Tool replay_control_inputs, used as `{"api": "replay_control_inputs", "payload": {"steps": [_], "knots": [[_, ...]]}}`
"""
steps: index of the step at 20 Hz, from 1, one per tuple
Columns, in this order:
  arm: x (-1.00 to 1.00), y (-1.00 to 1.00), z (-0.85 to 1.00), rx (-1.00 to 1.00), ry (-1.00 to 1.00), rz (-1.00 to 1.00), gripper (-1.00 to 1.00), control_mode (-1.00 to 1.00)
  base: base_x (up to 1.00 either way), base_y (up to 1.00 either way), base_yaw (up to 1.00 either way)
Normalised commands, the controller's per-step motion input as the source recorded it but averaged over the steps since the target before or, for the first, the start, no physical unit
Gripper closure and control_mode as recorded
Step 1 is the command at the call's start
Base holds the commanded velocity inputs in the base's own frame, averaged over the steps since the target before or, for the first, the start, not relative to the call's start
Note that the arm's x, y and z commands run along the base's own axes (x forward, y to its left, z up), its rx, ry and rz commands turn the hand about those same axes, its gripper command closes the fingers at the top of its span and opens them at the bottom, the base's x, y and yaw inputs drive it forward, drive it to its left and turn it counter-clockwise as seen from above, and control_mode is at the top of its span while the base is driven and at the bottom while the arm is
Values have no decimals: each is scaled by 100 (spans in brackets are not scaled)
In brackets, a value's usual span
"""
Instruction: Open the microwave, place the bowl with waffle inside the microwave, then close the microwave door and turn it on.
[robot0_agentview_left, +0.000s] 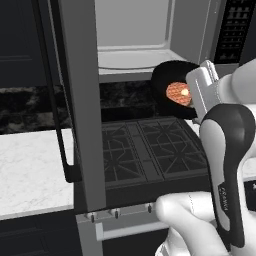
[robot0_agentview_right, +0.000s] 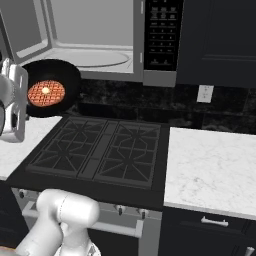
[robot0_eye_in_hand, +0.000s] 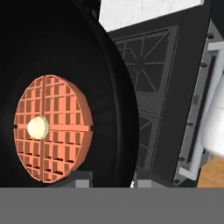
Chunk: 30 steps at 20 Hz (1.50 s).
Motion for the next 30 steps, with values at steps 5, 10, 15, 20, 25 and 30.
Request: {"api": "replay_control_inputs", "payload": {"steps": [5,10,15,20,25,30], "knots": [[0,-5,59,1,-5,0,100,-100,0,0,0],[15,-12,28,3,-10,0,100,-100,0,0,0],[85,-4,15,7,0,0,100,-100,0,0,0],[81,-1,8,2,0,0,100,-100,0,0,0],[88,0,1,5,0,2,100,-100,0,0,0],[81,3,0,1,0,1,100,-100,0,0,0]]}}
